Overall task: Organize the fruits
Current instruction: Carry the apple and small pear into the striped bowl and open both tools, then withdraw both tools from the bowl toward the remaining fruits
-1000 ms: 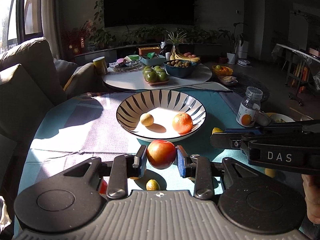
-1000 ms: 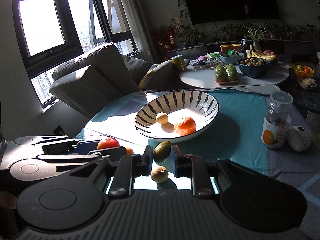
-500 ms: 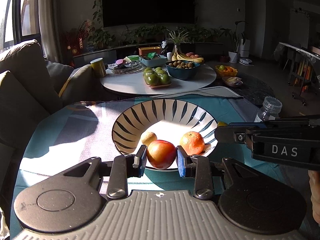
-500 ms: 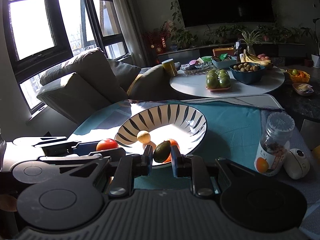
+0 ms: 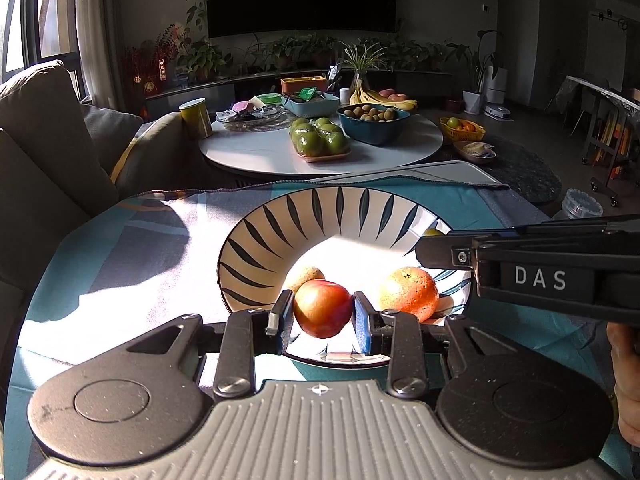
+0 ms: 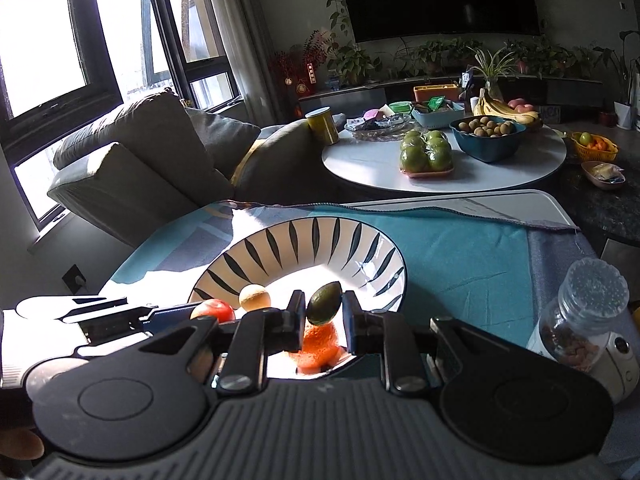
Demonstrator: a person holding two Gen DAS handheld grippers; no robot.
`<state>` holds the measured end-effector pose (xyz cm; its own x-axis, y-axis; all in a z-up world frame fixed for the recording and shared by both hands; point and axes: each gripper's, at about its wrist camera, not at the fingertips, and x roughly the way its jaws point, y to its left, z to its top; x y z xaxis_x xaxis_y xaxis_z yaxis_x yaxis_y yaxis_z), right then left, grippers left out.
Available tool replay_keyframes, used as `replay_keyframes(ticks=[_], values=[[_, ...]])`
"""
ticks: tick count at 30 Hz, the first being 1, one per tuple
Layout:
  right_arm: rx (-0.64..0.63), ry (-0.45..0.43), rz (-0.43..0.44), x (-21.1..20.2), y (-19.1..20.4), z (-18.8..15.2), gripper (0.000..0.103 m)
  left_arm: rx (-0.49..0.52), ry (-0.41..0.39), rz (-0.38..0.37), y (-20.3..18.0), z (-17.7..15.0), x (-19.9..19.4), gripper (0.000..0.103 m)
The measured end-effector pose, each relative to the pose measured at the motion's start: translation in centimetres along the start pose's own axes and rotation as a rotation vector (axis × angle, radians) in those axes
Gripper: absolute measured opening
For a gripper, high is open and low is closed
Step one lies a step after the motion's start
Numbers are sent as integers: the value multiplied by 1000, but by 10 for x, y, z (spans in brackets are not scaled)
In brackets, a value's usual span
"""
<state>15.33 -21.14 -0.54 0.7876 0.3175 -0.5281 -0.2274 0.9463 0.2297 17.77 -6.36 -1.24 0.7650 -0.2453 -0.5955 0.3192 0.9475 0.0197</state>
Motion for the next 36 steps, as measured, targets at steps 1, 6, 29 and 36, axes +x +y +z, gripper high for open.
replay_keyframes(ticks=[1,6,29,36], values=[[0,2,-1,2,0,0,85,0,2,0,0,0,1,29],[6,9,-6,6,-3,0,85,4,7,-2,-2,0,3,29],[18,7,6,11,-4,-1,85,7,1,32,0,-1,0,30],[22,3,6,8,-5,-1,85,1,-7,36,3,-2,-7,30]])
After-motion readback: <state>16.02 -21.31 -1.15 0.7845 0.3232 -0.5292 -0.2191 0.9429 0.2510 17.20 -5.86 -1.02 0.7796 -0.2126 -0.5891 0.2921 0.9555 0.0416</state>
